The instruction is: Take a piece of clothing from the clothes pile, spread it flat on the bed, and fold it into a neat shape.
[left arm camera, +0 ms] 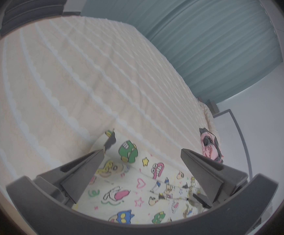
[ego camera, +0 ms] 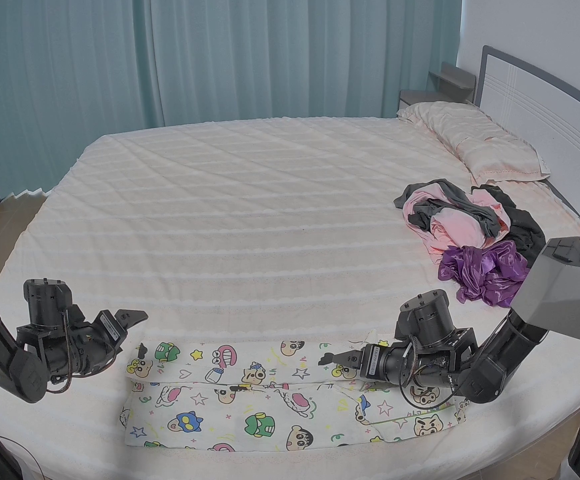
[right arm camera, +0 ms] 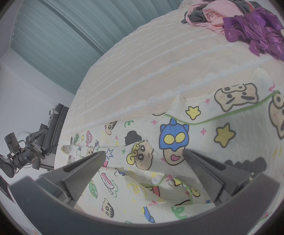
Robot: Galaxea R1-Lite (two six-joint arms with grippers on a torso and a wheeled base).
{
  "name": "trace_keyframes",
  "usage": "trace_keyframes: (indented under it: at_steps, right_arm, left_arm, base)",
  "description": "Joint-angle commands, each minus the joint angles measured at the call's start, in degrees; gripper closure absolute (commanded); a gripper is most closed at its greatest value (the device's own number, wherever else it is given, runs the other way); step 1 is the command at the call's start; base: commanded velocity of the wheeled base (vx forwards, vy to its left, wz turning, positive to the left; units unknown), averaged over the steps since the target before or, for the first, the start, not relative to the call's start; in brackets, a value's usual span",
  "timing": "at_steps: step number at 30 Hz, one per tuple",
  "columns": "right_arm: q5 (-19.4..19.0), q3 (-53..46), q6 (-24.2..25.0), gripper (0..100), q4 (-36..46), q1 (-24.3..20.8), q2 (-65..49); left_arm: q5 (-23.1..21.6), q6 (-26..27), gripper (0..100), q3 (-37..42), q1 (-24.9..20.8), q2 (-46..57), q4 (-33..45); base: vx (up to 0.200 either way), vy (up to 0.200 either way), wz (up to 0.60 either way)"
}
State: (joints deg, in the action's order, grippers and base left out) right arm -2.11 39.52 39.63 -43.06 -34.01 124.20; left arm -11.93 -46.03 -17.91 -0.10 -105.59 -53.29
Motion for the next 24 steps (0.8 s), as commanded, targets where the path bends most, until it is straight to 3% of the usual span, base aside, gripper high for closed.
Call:
trace_keyframes:
  at_steps: [1, 9, 10, 13, 24]
  right_arm:
    - [0.0, -1.1, 0.1, 0, -0.1, 0.7, -3.2]
    - [0.0, -1.6, 0.2, 0, -0.2, 1.0, -3.1]
    - [0.0, -1.6, 0.2, 0, -0.2, 1.0, -3.1]
    - [0.0, -1.6, 0.4, 0, -0.1, 1.0, -3.1]
    - [0.0, -1.9, 1.1, 0, -0.1, 0.9, -2.6]
  left_arm:
    - [2.8, 0.0, 0, -5.9, -0.3, -3.9, 0.8]
    - [2.0, 3.6, 0, -18.2, 0.2, -7.4, 21.7]
    - [2.0, 3.6, 0, -18.2, 0.2, -7.4, 21.7]
    - [-3.2, 10.2, 0, -18.3, 2.5, -9.2, 21.8]
    - [-11.0, 15.6, 0, -13.1, 2.7, -4.8, 21.5]
  base:
    - [0.000, 0.000, 0.00]
    - [0.000, 0.000, 0.00]
    - [0.000, 0.000, 0.00]
    - [0.000, 0.000, 0.00]
    - [0.000, 0.000, 0.00]
